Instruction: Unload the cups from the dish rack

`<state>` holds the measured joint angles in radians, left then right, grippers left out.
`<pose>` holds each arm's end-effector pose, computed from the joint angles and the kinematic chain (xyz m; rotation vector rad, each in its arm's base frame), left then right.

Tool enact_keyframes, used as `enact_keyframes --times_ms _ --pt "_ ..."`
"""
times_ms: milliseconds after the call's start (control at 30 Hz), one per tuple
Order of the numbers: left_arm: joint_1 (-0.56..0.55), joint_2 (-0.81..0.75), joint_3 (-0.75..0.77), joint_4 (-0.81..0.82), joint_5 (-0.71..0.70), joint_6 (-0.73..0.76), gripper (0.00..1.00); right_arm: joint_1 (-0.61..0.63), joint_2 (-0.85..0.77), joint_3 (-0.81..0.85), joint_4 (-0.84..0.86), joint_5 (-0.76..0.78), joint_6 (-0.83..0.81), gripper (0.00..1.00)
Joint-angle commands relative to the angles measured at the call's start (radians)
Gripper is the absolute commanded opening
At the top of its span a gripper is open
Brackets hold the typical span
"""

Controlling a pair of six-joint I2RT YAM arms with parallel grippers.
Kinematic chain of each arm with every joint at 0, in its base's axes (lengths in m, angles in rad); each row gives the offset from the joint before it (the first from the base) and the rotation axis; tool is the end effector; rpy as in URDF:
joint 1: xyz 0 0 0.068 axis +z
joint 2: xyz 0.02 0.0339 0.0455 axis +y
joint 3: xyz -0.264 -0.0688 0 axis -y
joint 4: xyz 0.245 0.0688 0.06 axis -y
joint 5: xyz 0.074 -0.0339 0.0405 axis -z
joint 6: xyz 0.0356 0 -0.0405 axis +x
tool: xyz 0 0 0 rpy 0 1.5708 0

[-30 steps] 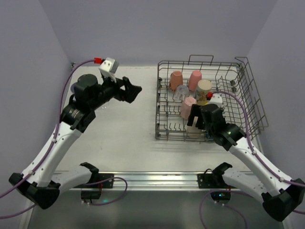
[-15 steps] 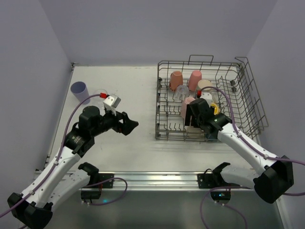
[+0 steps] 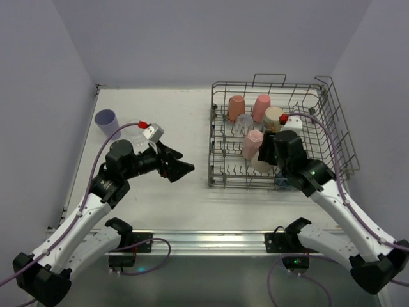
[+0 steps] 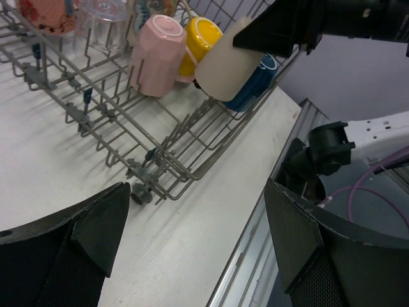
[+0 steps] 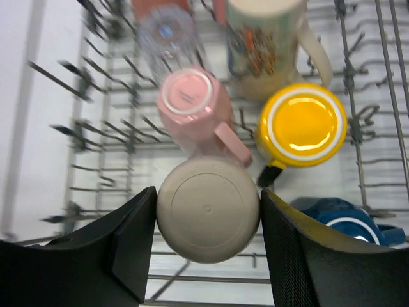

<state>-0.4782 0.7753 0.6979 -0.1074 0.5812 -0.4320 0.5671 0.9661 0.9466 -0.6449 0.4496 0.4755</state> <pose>0.1529 -0.1013 0.3201 0.4939 1.8092 -1.1533 0.1766 0.0941 0.3205 0.1406 2.1565 0.0950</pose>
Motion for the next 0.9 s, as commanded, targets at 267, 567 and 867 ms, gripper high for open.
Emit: enact_keyframes --times_ms 267,567,867 --pt "-0.003 0.09 -0.106 0.556 0.227 -0.421 0.87 0.001 -0.282 0.0 0.524 -0.442 0.165 0.24" --pt "-0.045 0.14 -0.193 0.899 0.221 -0.671 0.8 0.022 -0.17 -0.124 0.896 -0.739 0.425 0.24" --pt "-0.068 0.171 -0.205 0.968 0.178 -0.691 0.7 0.066 -0.099 -0.209 1.014 -0.809 0.499 0.25"
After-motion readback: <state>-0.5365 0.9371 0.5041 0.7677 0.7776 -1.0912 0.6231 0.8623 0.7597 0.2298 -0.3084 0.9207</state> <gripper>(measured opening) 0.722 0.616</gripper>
